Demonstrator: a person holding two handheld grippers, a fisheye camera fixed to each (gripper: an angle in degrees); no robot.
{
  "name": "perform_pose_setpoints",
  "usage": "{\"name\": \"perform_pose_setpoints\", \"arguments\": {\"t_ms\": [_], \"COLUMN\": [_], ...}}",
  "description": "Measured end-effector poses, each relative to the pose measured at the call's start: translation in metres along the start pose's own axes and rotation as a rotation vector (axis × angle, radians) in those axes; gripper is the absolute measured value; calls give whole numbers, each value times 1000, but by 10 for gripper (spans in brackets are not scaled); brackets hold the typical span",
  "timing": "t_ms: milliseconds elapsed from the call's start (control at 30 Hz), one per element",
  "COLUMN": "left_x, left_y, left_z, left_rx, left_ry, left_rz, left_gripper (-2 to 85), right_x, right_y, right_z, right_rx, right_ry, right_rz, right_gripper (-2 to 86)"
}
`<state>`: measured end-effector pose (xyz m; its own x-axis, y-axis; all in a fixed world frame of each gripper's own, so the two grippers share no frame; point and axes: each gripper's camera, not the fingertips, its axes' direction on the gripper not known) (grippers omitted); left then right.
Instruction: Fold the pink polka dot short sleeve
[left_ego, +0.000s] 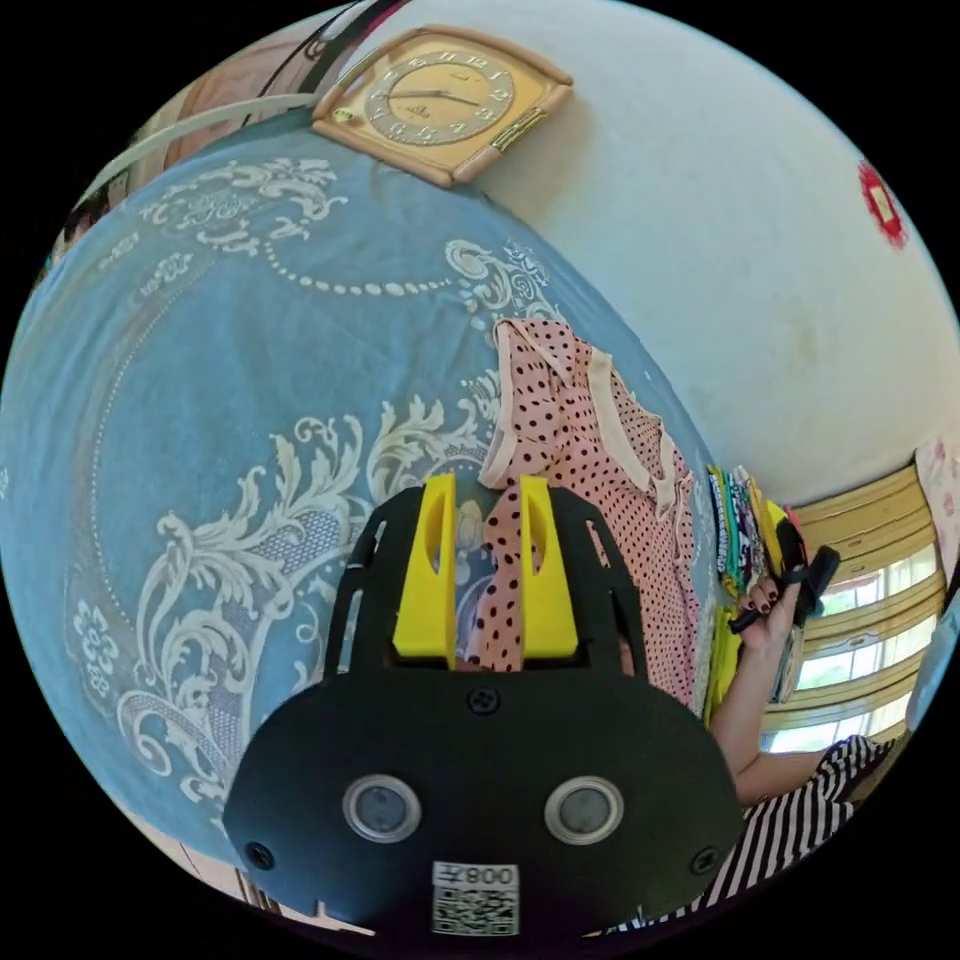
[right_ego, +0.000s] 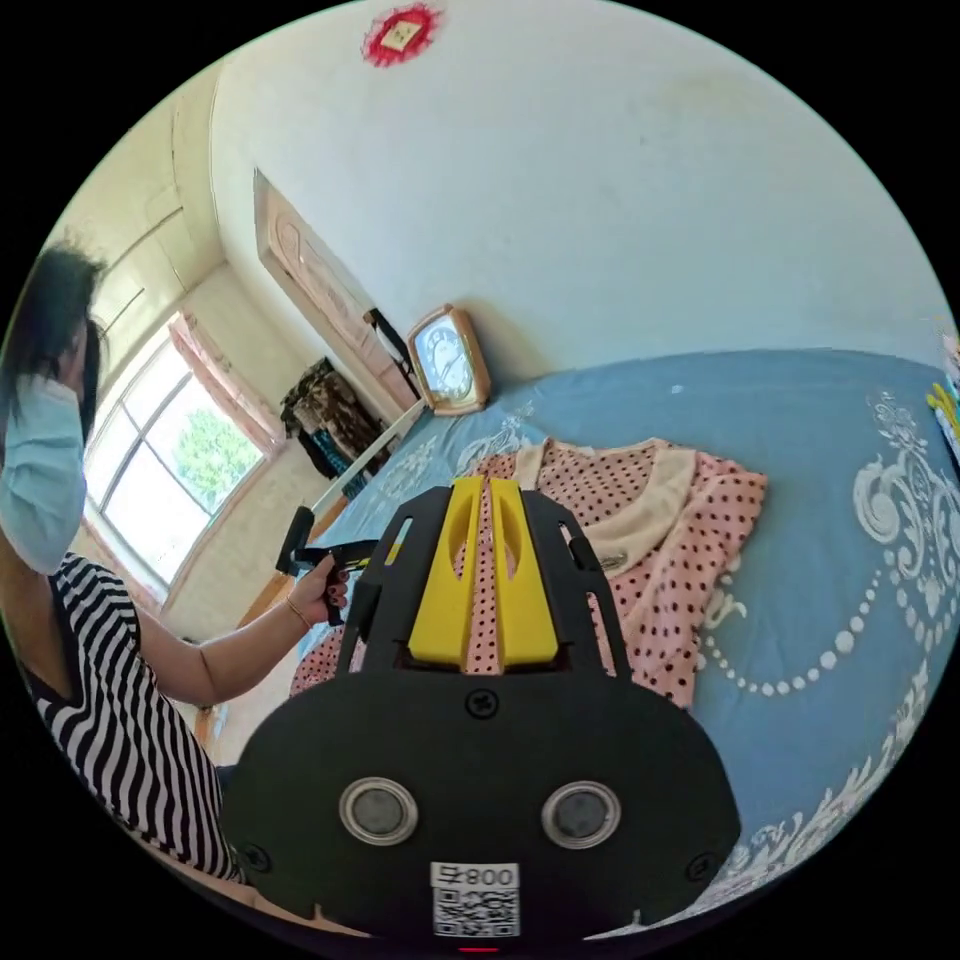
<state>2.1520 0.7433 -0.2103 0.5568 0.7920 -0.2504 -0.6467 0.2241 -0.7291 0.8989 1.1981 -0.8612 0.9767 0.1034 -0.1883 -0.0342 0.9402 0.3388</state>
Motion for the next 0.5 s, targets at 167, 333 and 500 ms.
{"name": "perform_pose_setpoints", "arguments": {"t_ms": [167,333,500], "left_x": [-9,-8,-17], "left_y": [0,9,28], "left_z": [-12,-20,-30], "left_rx": [13,16,55], "left_ry": [118,89,133], "left_rz": [3,47,50], "left_gripper": [82,51,26], "right_x": [-13,-31,-48], "right_y": [-48,-81,-83], "right_z": [149,291,411], "right_rx": [-277,-470,-635], "right_ry": [-56,3,177], "right_rz": [-108,-208,-344], "right_gripper": [57,73,80]}}
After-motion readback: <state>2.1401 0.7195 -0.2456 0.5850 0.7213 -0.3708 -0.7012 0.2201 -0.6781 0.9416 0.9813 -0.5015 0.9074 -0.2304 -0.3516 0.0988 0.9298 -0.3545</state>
